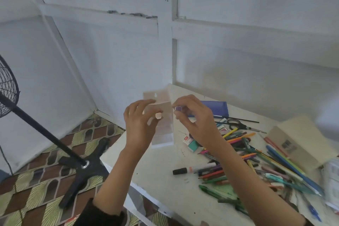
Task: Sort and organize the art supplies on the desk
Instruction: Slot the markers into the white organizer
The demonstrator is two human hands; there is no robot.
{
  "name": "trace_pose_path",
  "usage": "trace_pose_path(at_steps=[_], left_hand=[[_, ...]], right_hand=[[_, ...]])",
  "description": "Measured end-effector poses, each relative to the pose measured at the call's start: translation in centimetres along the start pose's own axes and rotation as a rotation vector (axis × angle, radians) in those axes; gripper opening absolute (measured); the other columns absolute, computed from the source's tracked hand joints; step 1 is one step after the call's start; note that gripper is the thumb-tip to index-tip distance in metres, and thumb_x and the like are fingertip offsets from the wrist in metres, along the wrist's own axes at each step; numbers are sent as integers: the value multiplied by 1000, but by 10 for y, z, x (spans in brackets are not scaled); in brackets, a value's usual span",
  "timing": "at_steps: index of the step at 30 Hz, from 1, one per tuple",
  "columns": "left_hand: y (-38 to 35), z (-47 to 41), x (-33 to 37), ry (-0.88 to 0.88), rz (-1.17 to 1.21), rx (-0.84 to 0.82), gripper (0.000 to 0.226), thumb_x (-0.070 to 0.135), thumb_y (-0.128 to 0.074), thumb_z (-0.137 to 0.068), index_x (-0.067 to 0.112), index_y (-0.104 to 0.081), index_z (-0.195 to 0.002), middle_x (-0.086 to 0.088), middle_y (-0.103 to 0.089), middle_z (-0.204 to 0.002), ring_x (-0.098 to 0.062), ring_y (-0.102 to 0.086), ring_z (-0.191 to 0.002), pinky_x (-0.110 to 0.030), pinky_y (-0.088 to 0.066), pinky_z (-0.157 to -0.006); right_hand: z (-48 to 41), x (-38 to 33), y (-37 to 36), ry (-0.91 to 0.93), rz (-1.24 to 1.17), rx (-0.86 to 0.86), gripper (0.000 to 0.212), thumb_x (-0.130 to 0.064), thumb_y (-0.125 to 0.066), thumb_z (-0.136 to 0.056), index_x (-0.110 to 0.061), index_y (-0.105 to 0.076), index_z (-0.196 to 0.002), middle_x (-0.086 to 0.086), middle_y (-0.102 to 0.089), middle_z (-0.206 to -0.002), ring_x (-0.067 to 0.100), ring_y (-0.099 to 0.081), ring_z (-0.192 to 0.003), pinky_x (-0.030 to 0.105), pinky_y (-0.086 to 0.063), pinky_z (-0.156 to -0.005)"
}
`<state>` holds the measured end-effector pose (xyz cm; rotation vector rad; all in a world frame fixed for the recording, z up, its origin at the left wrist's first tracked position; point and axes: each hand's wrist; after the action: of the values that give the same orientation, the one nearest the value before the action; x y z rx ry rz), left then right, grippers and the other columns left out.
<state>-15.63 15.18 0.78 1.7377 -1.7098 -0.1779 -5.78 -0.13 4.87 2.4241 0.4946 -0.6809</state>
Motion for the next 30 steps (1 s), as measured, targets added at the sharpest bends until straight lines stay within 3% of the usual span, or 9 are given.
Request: trace_pose_path(at_steps=[3, 6, 9, 12, 17, 20, 22, 25, 30], left_hand=[[-5, 0, -3, 63, -84, -88, 25, 3, -79, -71, 22, -72, -87, -9, -62, -123, -39, -48, -121, -53, -38, -93], [-8, 1, -6, 78, -61, -134, 30, -1, -77, -73, 22, -67, -90, -15, -62, -123, -46, -50, -119, -58, -41, -92], [-9, 1, -8, 30, -19, -143, 29, -5, -75, -74, 16, -66, -91, -15, -68, -109, -36, -53, -113, -56, -43, -96], [-9, 0, -11, -20, -12, -165, 22, -4, -73, -77, 11, -69, -92, -12, -69, -102, -30, -55, -108, -45, -37, -105], [3, -1, -6, -55, 99, -209, 23, 19, -59, -84, 17, -65, -105, -1, -68, -103, -19, -52, -113, -43, -31, -108], [11, -1, -4, -15, 174, -252, 30, 27, -42, -94, 15, -68, -105, -1, -66, -108, -13, -42, -118, -39, -27, -108], [10, 1, -10, 23, 163, -302, 32, 29, -38, -97, 19, -66, -109, -4, -62, -117, -16, -38, -122, -37, -28, -108], [5, 2, -16, 73, 112, -349, 33, 32, -36, -98, 22, -65, -111, -6, -58, -123, -31, -39, -119, -35, -32, -104], [-1, -2, -16, 78, 88, -272, 27, 25, -46, -93, 18, -71, -100, -8, -63, -112, -27, -42, -106, -34, -38, -90]], right_hand=[[-1, 0, -1, 46, 3, 31, 14, -9, -55, -90, 0, -63, -96, 9, -60, -95, 7, -56, -74, 14, -48, -69], [-5, -1, -1, 81, -29, 66, 13, -9, -54, -91, -3, -63, -98, 11, -62, -92, 13, -60, -70, 20, -52, -65], [-7, -2, -4, 56, -92, 91, 15, -18, -52, -94, -8, -61, -100, 6, -63, -90, 12, -61, -69, 25, -54, -62], [-5, 0, -11, 44, -104, 84, 17, -21, -51, -95, -9, -60, -101, -2, -59, -89, 14, -62, -70, 24, -53, -63], [-1, 17, -30, -95, -78, 12, 15, -16, -58, -91, -5, -64, -99, -2, -60, -91, 9, -64, -73, 15, -51, -70], [4, 30, -41, -171, -90, -40, 14, -11, -63, -87, -8, -66, -100, 2, -64, -90, 11, -65, -73, 19, -54, -71], [6, 36, -48, -195, -89, -42, 15, -10, -63, -87, -8, -67, -100, 3, -65, -91, 14, -66, -71, 23, -55, -69], [5, 39, -57, -217, -82, -19, 15, -9, -64, -86, -7, -68, -101, 5, -68, -91, 10, -64, -62, 17, -52, -66], [6, 38, -61, -228, 54, -70, 21, -14, -55, -93, -6, -65, -110, 8, -70, -86, 14, -62, -54, 12, -47, -62]])
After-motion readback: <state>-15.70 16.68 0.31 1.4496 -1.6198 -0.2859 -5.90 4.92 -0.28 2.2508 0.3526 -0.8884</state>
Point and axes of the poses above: each hand's wrist, its own z-axis away from the middle knuckle, its own y-axis out of the back of the hand, x = y × z
